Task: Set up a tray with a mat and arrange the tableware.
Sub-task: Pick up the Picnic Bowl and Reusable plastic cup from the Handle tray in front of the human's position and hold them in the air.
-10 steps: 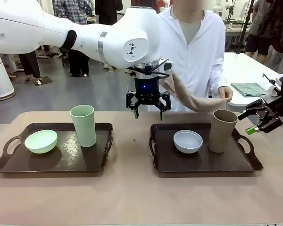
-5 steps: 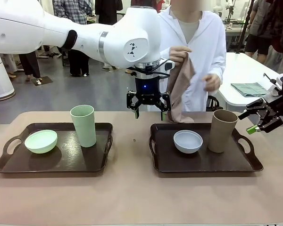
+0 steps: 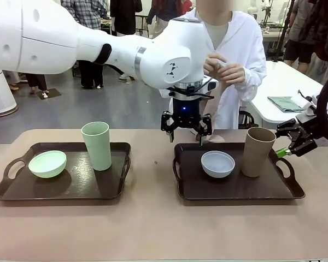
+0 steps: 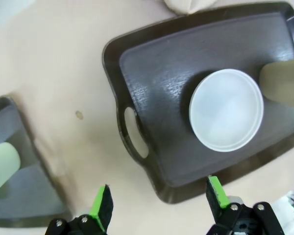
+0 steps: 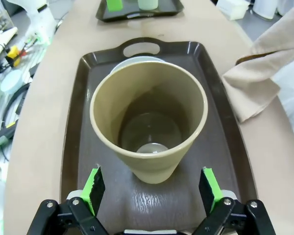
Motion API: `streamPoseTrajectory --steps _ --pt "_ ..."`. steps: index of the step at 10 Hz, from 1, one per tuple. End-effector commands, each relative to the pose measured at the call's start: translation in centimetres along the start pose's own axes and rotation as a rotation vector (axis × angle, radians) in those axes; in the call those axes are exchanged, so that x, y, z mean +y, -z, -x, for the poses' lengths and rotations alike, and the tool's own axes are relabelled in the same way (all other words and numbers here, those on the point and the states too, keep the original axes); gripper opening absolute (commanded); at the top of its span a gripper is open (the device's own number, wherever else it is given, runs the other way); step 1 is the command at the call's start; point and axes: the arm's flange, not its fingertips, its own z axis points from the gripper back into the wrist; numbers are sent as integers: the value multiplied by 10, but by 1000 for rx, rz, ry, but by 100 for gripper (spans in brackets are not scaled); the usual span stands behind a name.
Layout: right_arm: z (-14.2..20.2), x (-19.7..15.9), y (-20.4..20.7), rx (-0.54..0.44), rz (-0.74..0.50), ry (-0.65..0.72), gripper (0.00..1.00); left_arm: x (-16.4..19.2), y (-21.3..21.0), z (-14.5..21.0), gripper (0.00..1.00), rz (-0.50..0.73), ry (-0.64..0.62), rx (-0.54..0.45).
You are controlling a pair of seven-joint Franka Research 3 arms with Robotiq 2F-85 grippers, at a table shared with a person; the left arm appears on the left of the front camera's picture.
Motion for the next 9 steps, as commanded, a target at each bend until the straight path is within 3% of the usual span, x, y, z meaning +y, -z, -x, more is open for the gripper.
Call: streamPoseTrajectory --steps 1,9 --pt "8 -7 3 -49 -14 -20 100 -8 9 -15 100 -17 -35 -26" --pt "19 -13 44 -126 -30 -88 100 -31 58 -39 100 -57 -117 11"
